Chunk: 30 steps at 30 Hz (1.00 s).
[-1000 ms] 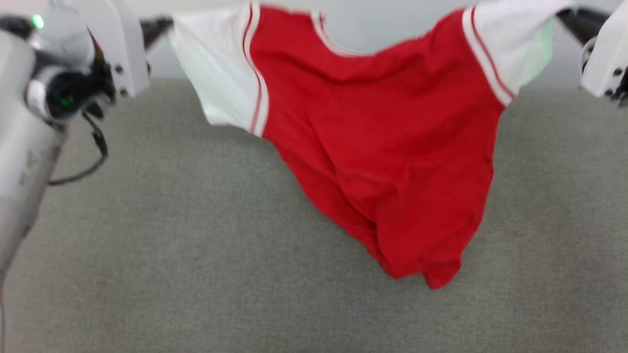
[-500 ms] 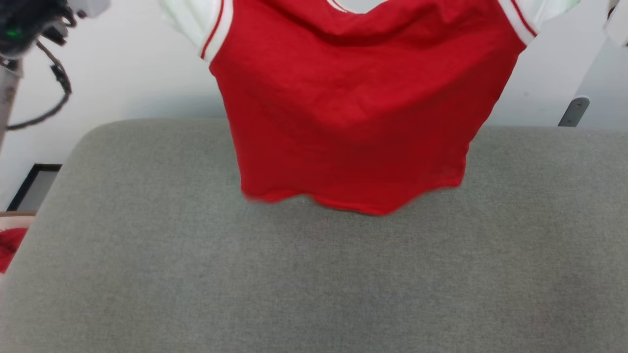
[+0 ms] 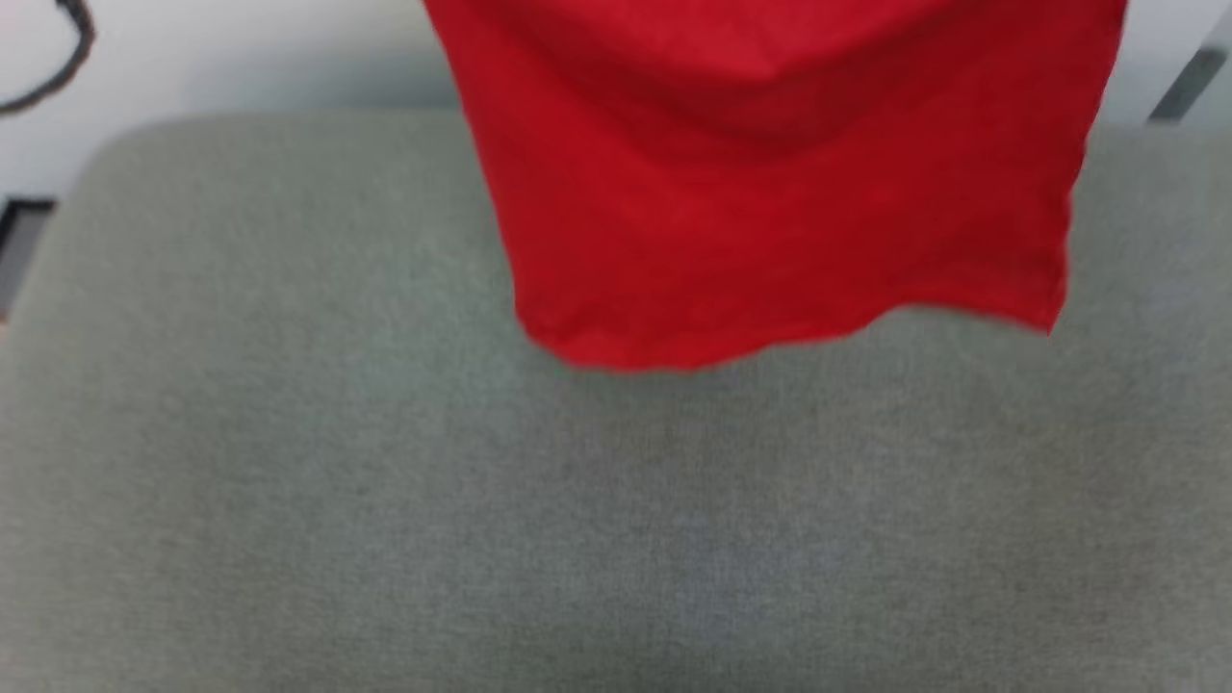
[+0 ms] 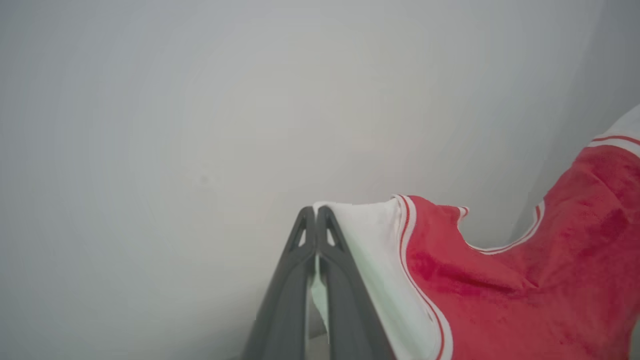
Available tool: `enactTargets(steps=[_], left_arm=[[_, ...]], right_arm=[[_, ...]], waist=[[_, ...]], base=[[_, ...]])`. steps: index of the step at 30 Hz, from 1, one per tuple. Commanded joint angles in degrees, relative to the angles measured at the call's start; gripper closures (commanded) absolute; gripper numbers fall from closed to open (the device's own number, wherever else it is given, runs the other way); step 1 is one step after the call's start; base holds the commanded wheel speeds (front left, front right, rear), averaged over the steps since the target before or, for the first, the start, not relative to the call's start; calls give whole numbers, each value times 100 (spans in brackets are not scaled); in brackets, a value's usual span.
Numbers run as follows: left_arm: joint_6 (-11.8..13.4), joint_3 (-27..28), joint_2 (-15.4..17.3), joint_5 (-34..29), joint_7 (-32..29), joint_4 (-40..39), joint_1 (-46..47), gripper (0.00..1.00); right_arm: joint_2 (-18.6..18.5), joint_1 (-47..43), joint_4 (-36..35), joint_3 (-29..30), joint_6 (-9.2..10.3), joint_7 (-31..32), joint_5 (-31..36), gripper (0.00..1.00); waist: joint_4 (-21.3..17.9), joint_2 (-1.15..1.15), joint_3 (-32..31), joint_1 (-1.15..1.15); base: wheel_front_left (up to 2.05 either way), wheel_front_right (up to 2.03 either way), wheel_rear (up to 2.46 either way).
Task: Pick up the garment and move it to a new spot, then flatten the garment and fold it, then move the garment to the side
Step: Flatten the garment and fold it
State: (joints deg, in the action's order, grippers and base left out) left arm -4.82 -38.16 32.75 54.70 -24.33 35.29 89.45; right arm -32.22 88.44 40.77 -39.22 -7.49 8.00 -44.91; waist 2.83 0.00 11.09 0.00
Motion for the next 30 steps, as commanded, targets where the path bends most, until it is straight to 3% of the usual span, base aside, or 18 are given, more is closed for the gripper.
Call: enactTargets(steps=[1, 6, 9, 12, 16, 22, 27, 30], left_arm=[[18, -15, -70, -113, 110, 24, 98, 100], [163, 63, -564, -589, 1348, 438, 850, 100], [170, 191, -818, -823, 2267, 633, 1378, 100], [61, 305, -1004, -899, 2949, 780, 1810, 100], [-135, 454, -1092, -824, 3624, 925, 2038, 100], [-247, 461, -1209, -785, 3919, 1237, 1697, 100], [-264, 407, -1323, -668, 3954, 1450, 1244, 100], [-268, 130, -1375, -492, 3939, 1371, 931, 100]], right_arm=[[94, 72, 66, -24, 0, -156, 118, 100], [389, 927, 1022, 250, 3, -1802, 1458, 100], [492, 1465, 1466, 668, 3, -2271, 2453, 100], [443, 1827, 1125, 1211, 3, -2319, 3492, 100], [371, 1491, 302, 1900, 3, -2311, 4654, 100], [639, 698, -75, 2680, 3, -2314, 5302, 100], [795, 152, -53, 2706, 3, -2316, 5265, 100], [699, -151, -83, 2550, 3, -2316, 5095, 100]], waist=[[-74, 0, 805, 0], [-12, 0, 1471, 0], [93, 0, 1908, 0], [233, 0, 2362, 0], [417, 0, 2940, 0], [556, 0, 3324, 0], [636, 0, 3216, 0], [718, 0, 3002, 0]], base=[[0, 0, 0], [0, 0, 0], [0, 0, 0], [0, 0, 0], [0, 0, 0], [0, 0, 0], [0, 0, 0], [0, 0, 0]])
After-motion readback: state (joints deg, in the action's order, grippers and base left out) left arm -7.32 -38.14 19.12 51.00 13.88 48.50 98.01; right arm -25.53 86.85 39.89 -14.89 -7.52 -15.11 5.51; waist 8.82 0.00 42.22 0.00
